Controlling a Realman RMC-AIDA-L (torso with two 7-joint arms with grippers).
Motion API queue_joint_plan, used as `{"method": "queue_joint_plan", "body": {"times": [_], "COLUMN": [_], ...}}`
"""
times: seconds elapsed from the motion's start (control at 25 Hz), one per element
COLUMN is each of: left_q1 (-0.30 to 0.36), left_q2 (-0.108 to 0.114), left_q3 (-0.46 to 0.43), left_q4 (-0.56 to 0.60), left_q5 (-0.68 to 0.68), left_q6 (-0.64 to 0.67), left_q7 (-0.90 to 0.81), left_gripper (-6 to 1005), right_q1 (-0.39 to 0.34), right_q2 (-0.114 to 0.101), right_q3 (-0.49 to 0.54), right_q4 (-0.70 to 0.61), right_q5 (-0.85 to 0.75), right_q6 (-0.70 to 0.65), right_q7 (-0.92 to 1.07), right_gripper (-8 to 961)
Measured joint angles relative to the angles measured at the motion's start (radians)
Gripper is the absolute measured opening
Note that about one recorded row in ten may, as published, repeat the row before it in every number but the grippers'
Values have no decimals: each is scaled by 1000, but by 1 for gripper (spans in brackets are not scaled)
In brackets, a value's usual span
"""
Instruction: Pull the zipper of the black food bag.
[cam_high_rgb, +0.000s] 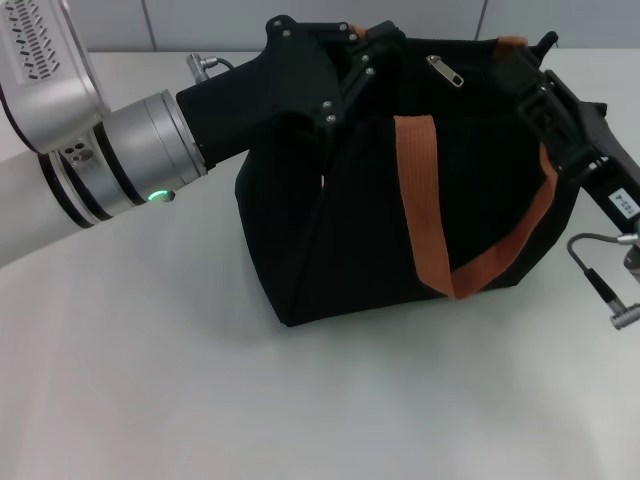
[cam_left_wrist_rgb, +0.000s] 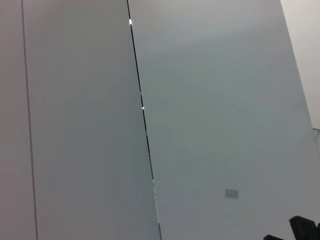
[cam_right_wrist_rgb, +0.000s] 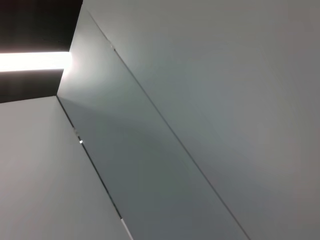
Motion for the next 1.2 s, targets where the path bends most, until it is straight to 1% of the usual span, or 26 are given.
{"method": "queue_joint_plan", "body": {"times": [0.08, 0.52, 0.64, 0.92, 1.2], "left_q1": [-2, -1, -1, 0, 0], "left_q2": [0, 0, 0, 0, 0], "left_q3": [1, 3, 4, 5, 4], "left_q4": [0, -1, -1, -1, 0], "left_q5": [0, -3, -4, -4, -7], "left_q6": [-1, 8, 8, 12, 20], "left_q7": [0, 0, -1, -1, -1], "left_gripper": [39, 40, 40, 40, 41], "right_q1": [10, 26, 37, 65, 78], "right_q2": [-1, -3, -4, -4, -5], "right_q3": [-3, -4, -6, -8, -8], "right_q4": [0, -3, -6, -10, -11], "right_q5": [-5, -10, -16, -48, -103], "right_q6": [5, 59, 64, 122, 98], "right_q7": [0, 8, 19, 74, 114], "right_gripper": [318, 321, 322, 322, 322]}}
